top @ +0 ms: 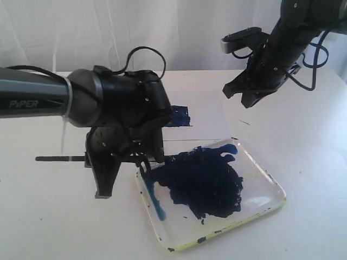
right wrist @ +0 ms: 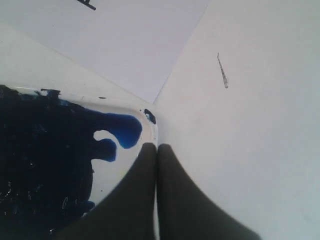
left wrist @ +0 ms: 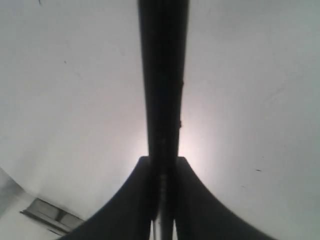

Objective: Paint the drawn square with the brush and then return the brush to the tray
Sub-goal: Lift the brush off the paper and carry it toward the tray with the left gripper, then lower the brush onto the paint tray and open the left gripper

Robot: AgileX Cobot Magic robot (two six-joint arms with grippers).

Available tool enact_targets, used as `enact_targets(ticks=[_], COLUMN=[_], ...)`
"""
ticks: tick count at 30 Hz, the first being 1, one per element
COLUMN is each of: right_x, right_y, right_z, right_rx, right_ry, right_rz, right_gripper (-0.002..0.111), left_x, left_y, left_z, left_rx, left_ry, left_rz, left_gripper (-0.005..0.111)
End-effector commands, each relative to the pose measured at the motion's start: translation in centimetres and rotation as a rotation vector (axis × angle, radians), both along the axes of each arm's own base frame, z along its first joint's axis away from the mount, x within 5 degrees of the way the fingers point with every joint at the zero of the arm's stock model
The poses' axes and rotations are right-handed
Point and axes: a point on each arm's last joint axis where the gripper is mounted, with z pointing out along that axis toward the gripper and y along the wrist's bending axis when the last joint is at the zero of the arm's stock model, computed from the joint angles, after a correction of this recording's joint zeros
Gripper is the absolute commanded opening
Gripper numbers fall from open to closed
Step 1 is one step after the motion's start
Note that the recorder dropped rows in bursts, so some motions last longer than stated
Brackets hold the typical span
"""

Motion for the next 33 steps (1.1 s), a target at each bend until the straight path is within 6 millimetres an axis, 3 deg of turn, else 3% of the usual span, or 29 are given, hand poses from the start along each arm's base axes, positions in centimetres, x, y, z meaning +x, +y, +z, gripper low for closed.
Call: enact_targets(ticks=[1,5,11,23,33], right_x=[0.1,0.1,0.1,0.2,0.2], right_y=[-0.7,-1.0,-0.9,-0.9,-0.8], right_z=[0.5,0.5,0.5,0.5,0.6], right_rx=[-0.002,0.006,0.011,0.016,0.024], right_ry=[-0.026,-0.023,-0.021,-0.027,-0.025], right_rz=[-0.018,-0.027,-0.028,-0.03,-0.032], right_gripper=[0.0,0.0,0.0,0.0,0.0], left_x=[-1.1,-1.1,-0.8,-0.7,-0.3], left_y=[-0.7,-0.8,-1.3,-1.5,-2.2], left_z=[-0.5,-1.2,-2.2,-2.7,-3.0], left_rx=[0.13,0.151,0.175,0.18,0.113], left_ry=[0.043,0.065,0.15,0.156,0.131], left_rz=[-0.046,-0.062,-0.221,-0.26,-0.311], left_gripper=[0.0,0.0,0.0,0.0,0.023])
